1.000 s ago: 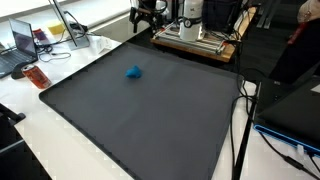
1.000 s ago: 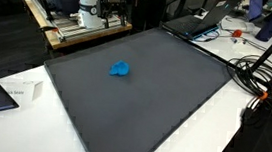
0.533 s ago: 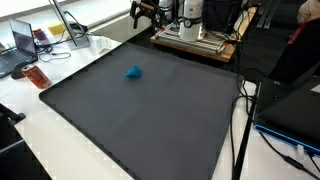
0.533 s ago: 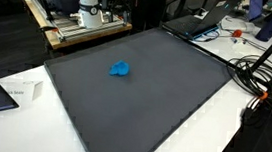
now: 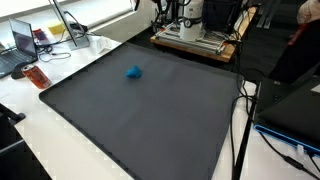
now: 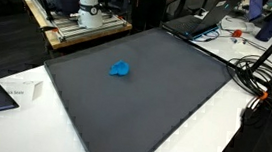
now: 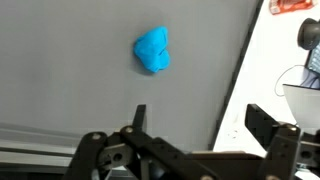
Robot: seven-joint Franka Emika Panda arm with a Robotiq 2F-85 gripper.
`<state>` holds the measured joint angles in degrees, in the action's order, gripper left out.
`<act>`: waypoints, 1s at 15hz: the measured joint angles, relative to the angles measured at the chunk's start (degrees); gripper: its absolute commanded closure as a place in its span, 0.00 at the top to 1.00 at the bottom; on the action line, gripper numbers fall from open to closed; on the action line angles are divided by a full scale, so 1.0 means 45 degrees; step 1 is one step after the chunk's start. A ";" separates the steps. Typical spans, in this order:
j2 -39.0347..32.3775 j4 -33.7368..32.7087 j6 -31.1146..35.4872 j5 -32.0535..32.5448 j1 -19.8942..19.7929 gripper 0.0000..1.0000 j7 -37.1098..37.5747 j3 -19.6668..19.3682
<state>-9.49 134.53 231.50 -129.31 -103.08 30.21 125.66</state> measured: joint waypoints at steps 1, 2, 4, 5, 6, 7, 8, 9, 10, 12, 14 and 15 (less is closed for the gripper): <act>-0.0169 -0.0058 0.0701 0.0387 0.0807 1.00 0.0052 -0.0376; -0.0355 -0.0124 0.1376 0.0660 0.1625 1.00 0.0059 -0.0770; -0.0680 -0.0261 0.2352 0.0929 0.2933 1.00 -0.0029 -0.1441; -0.0773 -0.0292 0.2390 0.0982 0.3222 1.00 -0.0058 -0.1599; -0.0806 -0.0292 0.2390 0.1000 0.3300 1.00 -0.0089 -0.1674; -0.0820 -0.0292 0.2390 0.1006 0.3300 1.00 -0.0145 -0.1729; -0.0830 -0.0292 0.2389 0.1010 0.3300 1.00 -0.0182 -0.1788; -0.0839 -0.0292 0.2389 0.1010 0.3300 1.00 -0.0210 -0.1824; -0.0852 -0.0292 0.2389 0.1011 0.3300 1.00 -0.0225 -0.1833; -0.0874 -0.0292 0.2389 0.1011 0.3300 1.00 -0.0234 -0.1833; -0.0879 -0.0292 0.2389 0.1011 0.3300 1.00 -0.0238 -0.1833; -0.0879 -0.0292 0.2389 0.1011 0.3300 1.00 -0.0238 -0.1833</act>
<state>-13.44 133.22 242.25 -124.76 -88.23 29.14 117.41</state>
